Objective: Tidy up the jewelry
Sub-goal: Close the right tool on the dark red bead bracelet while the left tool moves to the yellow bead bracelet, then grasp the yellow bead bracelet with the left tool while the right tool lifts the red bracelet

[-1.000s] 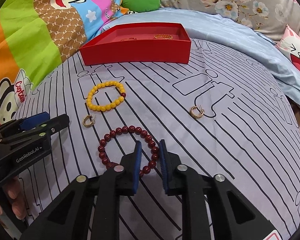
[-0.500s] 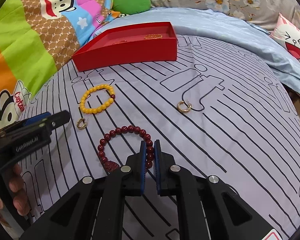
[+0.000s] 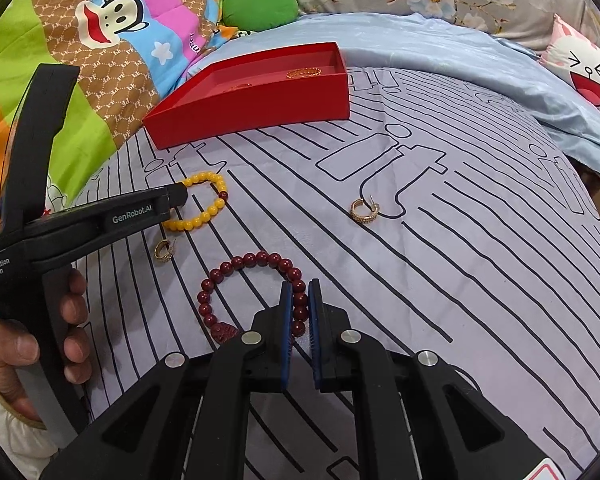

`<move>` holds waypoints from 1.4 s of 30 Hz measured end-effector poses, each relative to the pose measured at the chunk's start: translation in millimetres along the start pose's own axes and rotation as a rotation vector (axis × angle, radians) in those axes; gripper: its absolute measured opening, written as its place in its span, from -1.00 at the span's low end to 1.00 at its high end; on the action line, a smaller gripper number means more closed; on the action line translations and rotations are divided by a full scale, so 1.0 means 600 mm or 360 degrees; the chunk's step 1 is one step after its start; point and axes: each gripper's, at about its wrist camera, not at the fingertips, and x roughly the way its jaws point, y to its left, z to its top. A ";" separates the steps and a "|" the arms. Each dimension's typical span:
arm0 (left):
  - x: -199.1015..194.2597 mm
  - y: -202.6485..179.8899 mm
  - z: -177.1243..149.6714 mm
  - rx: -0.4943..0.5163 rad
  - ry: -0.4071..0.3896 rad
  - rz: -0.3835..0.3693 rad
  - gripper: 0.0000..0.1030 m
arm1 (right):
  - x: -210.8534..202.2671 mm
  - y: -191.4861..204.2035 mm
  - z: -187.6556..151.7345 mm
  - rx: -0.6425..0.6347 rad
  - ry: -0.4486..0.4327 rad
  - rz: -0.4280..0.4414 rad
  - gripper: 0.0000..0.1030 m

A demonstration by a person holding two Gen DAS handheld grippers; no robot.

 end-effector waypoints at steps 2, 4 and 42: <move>0.001 0.000 0.001 0.0010 -0.0002 -0.0002 -0.35 | 0.000 -0.001 0.000 0.0004 -0.0001 0.0003 -0.85; 0.001 -0.001 0.002 0.0021 -0.0003 -0.0012 -0.53 | 0.001 -0.002 0.000 0.0005 0.0000 0.0004 -0.85; -0.136 0.045 0.032 -0.0030 -0.0138 -0.0143 -0.86 | -0.091 0.008 0.085 -0.0066 -0.0214 0.0040 -0.86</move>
